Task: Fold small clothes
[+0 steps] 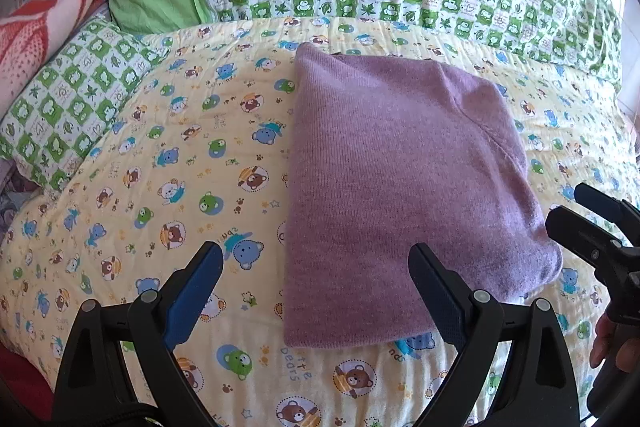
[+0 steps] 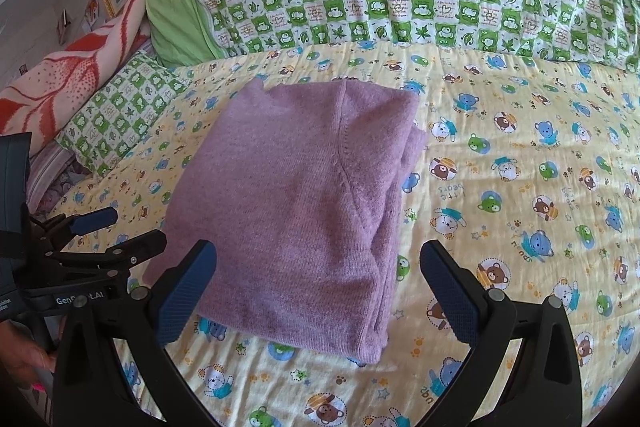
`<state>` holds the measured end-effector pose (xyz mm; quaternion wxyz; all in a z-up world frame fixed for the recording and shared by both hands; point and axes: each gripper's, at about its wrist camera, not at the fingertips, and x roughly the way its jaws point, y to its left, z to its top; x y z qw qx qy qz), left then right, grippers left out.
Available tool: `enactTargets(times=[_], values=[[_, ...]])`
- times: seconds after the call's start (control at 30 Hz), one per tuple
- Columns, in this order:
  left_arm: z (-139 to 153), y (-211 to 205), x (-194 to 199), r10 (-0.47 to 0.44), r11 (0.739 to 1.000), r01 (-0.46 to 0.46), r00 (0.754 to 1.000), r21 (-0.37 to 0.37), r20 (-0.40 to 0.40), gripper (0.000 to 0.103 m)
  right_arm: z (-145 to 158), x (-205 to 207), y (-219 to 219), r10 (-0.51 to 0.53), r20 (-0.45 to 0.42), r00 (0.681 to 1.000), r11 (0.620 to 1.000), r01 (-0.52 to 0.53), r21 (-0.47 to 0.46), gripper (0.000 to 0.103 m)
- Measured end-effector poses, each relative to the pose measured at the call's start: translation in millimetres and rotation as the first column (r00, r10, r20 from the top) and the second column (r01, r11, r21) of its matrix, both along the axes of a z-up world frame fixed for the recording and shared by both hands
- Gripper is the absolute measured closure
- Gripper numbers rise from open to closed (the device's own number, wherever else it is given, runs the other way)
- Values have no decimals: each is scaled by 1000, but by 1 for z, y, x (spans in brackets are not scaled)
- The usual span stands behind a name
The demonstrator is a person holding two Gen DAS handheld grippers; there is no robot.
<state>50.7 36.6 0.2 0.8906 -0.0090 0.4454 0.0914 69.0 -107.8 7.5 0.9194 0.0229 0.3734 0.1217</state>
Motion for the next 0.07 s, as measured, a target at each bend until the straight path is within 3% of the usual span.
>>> enactTargets(times=[0.07], values=[[1, 0, 1, 0, 1000, 0, 1000, 0, -1, 9, 1, 2, 0, -2, 1, 1000, 1000, 2, 8, 1]])
